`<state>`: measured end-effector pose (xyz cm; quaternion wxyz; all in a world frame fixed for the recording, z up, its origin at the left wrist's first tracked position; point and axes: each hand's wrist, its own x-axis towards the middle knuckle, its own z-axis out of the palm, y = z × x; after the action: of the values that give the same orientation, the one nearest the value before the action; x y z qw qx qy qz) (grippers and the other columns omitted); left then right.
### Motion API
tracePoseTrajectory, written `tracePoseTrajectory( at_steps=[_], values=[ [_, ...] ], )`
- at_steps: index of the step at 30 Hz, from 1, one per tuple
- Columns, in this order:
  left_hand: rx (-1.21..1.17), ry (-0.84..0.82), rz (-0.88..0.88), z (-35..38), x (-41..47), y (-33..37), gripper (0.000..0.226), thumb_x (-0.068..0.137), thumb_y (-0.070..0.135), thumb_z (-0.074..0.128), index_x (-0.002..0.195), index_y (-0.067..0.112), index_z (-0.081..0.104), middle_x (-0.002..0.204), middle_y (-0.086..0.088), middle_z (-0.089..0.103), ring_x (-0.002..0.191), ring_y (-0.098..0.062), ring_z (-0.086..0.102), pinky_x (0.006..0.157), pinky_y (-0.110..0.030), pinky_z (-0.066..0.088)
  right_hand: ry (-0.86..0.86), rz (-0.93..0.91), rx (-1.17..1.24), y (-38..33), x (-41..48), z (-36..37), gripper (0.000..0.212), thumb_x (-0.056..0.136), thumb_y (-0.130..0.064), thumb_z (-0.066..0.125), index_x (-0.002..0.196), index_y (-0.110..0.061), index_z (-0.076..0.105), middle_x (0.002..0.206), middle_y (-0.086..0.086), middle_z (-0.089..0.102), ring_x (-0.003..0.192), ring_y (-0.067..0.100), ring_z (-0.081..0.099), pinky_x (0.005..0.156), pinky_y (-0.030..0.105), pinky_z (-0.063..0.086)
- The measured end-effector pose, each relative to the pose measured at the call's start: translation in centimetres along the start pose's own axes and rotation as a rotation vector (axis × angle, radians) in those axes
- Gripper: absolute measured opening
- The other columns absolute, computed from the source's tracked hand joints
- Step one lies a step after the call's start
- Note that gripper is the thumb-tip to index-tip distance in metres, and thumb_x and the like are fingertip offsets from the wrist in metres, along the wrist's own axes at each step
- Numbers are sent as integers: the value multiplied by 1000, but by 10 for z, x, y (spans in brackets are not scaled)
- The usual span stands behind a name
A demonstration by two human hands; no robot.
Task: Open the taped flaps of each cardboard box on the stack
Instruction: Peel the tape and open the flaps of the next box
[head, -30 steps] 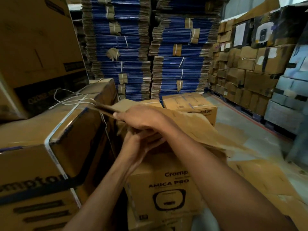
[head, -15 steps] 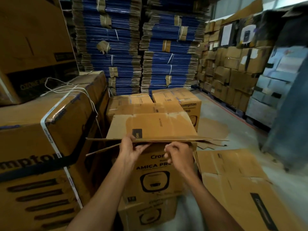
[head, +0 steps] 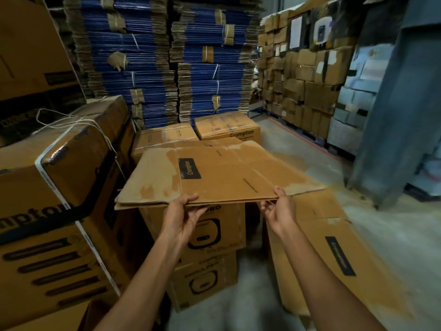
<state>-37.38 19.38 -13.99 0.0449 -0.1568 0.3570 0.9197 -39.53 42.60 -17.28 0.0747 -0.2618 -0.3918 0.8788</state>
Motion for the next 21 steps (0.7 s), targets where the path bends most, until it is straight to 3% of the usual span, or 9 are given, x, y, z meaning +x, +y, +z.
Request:
tracePoseTrajectory(
  at_steps=[2, 4, 8, 11, 14, 17, 21],
  values=[
    [9, -20, 4, 11, -9, -7, 17, 94, -10, 51, 109, -5, 58, 138, -28, 52, 124, -44, 57, 107, -57, 46, 14, -92, -74, -14, -1, -9, 34, 107, -23, 49, 137, -5, 46, 106, 17, 57, 46, 16, 55, 35, 21, 41],
    [19, -57, -19, 25, -14, -16, 14, 96, -9, 49, 105, -3, 58, 134, -27, 56, 122, -41, 59, 101, -54, 50, 22, -184, -105, -30, 0, -21, 36, 107, -21, 49, 135, 1, 44, 108, 20, 57, 46, 17, 57, 37, 23, 43],
    [35, -176, -121, 58, -10, -43, 19, 96, -10, 49, 110, 0, 57, 126, -26, 62, 114, -39, 64, 87, -55, 58, 92, -335, -101, -60, 8, -61, 28, 106, -22, 51, 125, 0, 48, 111, 21, 61, 73, 27, 64, 44, 25, 50],
    [74, -234, -201, 81, -1, -76, 19, 96, -10, 48, 109, -1, 58, 120, -25, 65, 115, -39, 64, 97, -57, 53, 181, -384, -77, -76, 11, -98, 20, 105, -24, 51, 117, -7, 51, 109, 19, 65, 82, 31, 65, 44, 25, 49],
    [99, -269, -288, 97, 13, -117, 21, 95, -11, 48, 109, 0, 59, 133, -27, 61, 127, -40, 58, 111, -57, 42, 290, -398, -23, -89, 13, -134, 27, 105, -28, 54, 120, -7, 49, 103, 15, 66, 76, 26, 65, 49, 29, 49],
    [96, -272, -383, 105, 28, -158, 22, 95, -12, 48, 110, 0, 60, 122, -24, 66, 119, -38, 63, 109, -54, 45, 359, -408, 20, -99, 18, -167, 21, 105, -27, 54, 116, -10, 49, 90, 8, 67, 61, 15, 64, 59, 34, 48],
    [91, -261, -468, 111, 47, -210, 25, 96, -14, 45, 112, 0, 59, 113, -20, 68, 108, -34, 64, 108, -55, 43, 434, -386, -4, -107, 35, -203, 16, 105, -27, 55, 100, -12, 53, 79, 5, 63, 53, 13, 59, 54, 30, 49]
  ],
)
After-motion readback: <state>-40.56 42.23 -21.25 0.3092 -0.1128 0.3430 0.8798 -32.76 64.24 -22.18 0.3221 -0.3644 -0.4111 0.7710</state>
